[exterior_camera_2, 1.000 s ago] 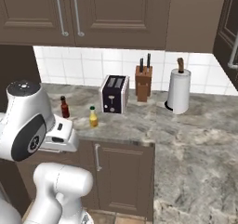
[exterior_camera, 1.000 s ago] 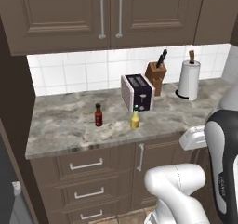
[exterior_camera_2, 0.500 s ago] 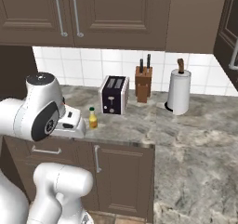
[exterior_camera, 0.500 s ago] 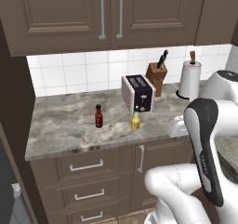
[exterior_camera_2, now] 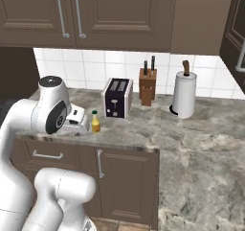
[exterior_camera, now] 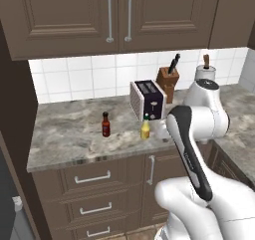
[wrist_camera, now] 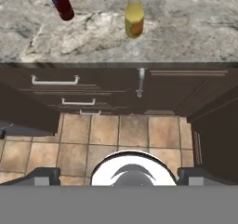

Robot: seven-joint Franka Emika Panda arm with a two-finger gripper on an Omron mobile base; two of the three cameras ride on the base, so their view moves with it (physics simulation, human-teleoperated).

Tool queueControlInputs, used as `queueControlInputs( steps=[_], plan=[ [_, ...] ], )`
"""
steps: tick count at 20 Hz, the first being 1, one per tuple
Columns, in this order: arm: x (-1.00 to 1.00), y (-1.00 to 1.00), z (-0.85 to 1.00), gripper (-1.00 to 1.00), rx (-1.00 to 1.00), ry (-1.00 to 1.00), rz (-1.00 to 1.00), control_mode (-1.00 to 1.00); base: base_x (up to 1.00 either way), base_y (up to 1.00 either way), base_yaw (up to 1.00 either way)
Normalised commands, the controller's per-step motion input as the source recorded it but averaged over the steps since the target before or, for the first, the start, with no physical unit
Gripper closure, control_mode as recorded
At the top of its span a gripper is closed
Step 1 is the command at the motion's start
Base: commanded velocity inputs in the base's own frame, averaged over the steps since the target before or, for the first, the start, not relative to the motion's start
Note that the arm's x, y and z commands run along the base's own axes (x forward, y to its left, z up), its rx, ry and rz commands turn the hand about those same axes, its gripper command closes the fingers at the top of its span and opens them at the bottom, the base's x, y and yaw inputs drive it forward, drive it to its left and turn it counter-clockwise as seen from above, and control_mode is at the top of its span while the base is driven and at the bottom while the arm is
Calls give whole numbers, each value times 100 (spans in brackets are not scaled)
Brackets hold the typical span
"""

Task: Place the mustard and condiment bottle from the counter to the top shelf of the fridge. If the existing items in the fridge are on the top shelf, move them to other shelves.

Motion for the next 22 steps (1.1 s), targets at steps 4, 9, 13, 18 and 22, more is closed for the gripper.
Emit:
queueControlInputs(
  steps=[4, 9, 13, 18, 22],
  plan=[
    [72, 4, -23, -100, 0, 0, 0, -100, 0, 0, 0],
    [67, 0, -43, -100, 0, -2, 0, -100, 0, 0, 0],
    [63, 0, -41, -100, 0, -4, 0, -100, 0, 0, 0],
    [69, 0, -33, -100, 0, -5, -1, -100, 0, 0, 0],
    [60, 0, -21, -100, 0, 0, 0, -100, 0, 0, 0]
  ],
)
